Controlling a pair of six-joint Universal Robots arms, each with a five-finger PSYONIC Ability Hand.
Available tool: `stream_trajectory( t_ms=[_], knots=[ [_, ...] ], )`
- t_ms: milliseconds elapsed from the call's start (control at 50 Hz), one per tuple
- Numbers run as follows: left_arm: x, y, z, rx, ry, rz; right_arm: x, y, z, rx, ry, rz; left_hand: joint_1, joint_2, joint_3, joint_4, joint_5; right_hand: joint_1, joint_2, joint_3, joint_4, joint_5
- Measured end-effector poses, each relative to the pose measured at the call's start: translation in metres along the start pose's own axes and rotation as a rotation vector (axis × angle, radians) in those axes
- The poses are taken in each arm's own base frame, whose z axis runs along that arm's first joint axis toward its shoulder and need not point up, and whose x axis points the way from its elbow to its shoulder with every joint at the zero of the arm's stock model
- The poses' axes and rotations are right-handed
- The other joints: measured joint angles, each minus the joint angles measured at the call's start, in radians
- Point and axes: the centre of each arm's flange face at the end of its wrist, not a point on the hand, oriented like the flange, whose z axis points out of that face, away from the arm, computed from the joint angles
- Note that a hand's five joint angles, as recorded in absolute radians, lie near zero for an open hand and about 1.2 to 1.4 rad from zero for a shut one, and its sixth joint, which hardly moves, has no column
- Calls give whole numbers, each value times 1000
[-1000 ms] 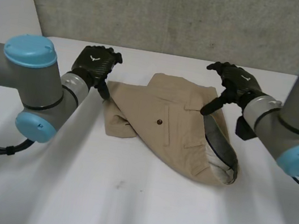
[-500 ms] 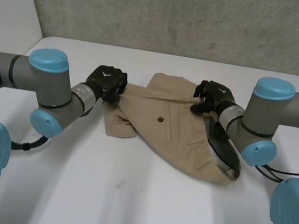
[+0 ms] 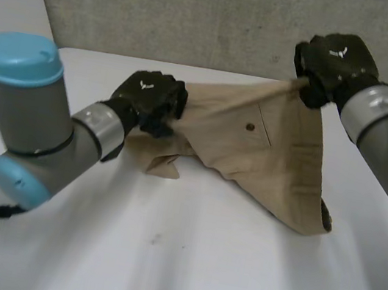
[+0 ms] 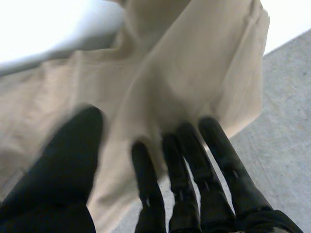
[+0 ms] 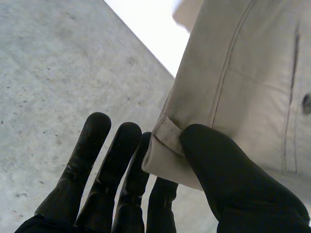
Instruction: Fold the shorts.
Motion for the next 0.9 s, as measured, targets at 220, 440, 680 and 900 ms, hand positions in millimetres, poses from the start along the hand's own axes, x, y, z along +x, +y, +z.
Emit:
stream_trajectory(
  t_ms=[220,440,680,900],
  knots=[
    [-9,9,-32,6,-74,-70,-15,1,-66,-57,-38,-155,-422,-483,-480,-493,-488,6,0,0,4,0],
    [-47,32,-28,-46,-222,-97,-17,5,-78,-76,-40,-142,-425,-486,-481,-496,-488,6,0,0,4,0],
    [-75,56,-8,-89,-255,-109,-19,-1,-95,-59,-40,-139,-427,-499,-493,-505,-500,6,0,0,4,0],
    [-68,81,30,-135,-95,-131,-17,-18,-110,-4,-21,-150,-437,-500,-495,-507,-503,6,0,0,4,0]
  ],
)
